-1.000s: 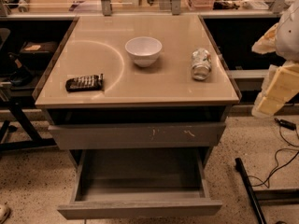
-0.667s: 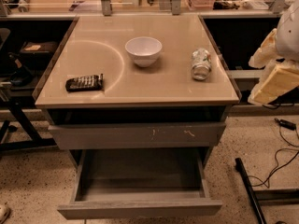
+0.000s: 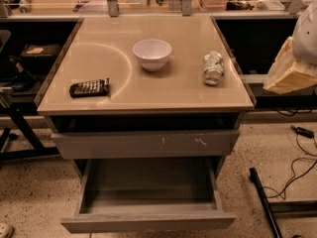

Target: Close middle drawer

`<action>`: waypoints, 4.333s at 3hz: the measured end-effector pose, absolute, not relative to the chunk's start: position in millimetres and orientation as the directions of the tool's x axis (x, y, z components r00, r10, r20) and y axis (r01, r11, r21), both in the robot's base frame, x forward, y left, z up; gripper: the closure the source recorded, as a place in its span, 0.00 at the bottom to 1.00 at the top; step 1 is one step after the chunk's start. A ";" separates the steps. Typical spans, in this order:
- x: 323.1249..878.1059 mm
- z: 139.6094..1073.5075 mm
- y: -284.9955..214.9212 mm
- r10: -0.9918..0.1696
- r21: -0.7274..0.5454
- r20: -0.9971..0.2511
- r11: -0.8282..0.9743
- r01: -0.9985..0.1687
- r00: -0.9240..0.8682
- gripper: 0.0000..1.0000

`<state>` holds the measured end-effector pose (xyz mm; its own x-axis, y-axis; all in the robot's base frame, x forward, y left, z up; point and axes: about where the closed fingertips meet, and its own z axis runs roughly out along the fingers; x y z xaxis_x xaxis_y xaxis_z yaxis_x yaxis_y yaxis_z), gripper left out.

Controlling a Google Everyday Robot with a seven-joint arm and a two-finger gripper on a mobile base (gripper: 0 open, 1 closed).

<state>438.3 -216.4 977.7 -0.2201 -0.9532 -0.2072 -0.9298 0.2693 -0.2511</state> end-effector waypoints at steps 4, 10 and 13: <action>318.2 862.6 -215.2 -0.885 -0.005 -0.120 0.454 -0.891 -0.450 1.00; 240.1 611.9 -168.5 -0.792 0.365 -0.119 0.526 -0.768 -0.598 1.00; 240.4 483.5 -155.0 -0.737 0.460 -0.186 0.519 -0.720 -0.650 1.00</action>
Offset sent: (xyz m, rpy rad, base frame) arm -0.1381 0.0052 -0.1082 -0.0055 0.2836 -0.2659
